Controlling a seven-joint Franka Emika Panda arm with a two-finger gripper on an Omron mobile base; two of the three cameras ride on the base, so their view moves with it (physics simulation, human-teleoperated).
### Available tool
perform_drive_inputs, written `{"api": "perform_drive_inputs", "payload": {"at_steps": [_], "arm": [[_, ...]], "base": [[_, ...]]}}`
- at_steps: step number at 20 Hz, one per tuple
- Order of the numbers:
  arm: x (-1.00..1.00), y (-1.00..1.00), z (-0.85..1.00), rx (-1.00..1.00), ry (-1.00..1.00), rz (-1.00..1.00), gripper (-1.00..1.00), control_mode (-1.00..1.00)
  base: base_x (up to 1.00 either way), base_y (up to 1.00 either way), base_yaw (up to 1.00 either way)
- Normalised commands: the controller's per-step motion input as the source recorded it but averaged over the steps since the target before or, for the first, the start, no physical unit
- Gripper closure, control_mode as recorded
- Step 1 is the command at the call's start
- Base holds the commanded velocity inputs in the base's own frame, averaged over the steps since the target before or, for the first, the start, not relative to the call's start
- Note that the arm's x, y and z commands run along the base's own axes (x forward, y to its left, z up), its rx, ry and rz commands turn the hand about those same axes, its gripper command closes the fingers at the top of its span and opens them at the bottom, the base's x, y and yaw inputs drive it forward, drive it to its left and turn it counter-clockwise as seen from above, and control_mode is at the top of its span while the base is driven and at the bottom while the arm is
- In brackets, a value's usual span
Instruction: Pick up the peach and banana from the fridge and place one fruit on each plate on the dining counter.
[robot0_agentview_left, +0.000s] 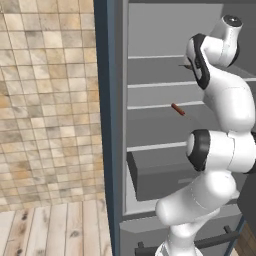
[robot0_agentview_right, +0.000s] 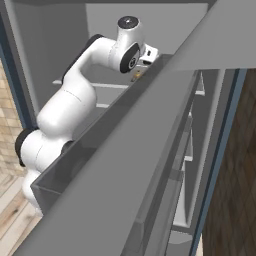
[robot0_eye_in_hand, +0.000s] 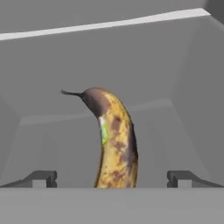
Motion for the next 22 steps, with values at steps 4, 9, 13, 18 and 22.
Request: {"api": "perform_drive_inputs", "payload": {"at_steps": [4,9,13,18,22], "arm": [[0.19,0.00,-0.17,0.00,0.00,0.02,-1.00,-1.00],[0.10,0.00,-0.24,0.00,0.01,0.01,-1.00,-1.00],[0.12,0.02,-0.31,0.00,0.04,0.02,-1.00,-1.00],[0.03,0.10,-0.38,-0.01,0.03,0.04,1.00,-1.00],[-0.03,0.11,-0.30,0.00,0.00,0.09,1.00,-1.00]], "base": [[0.00,0.00,0.00],[0.00,0.00,0.00],[0.00,0.00,0.00],[0.00,0.00,0.00],[0.00,0.00,0.00]]}}
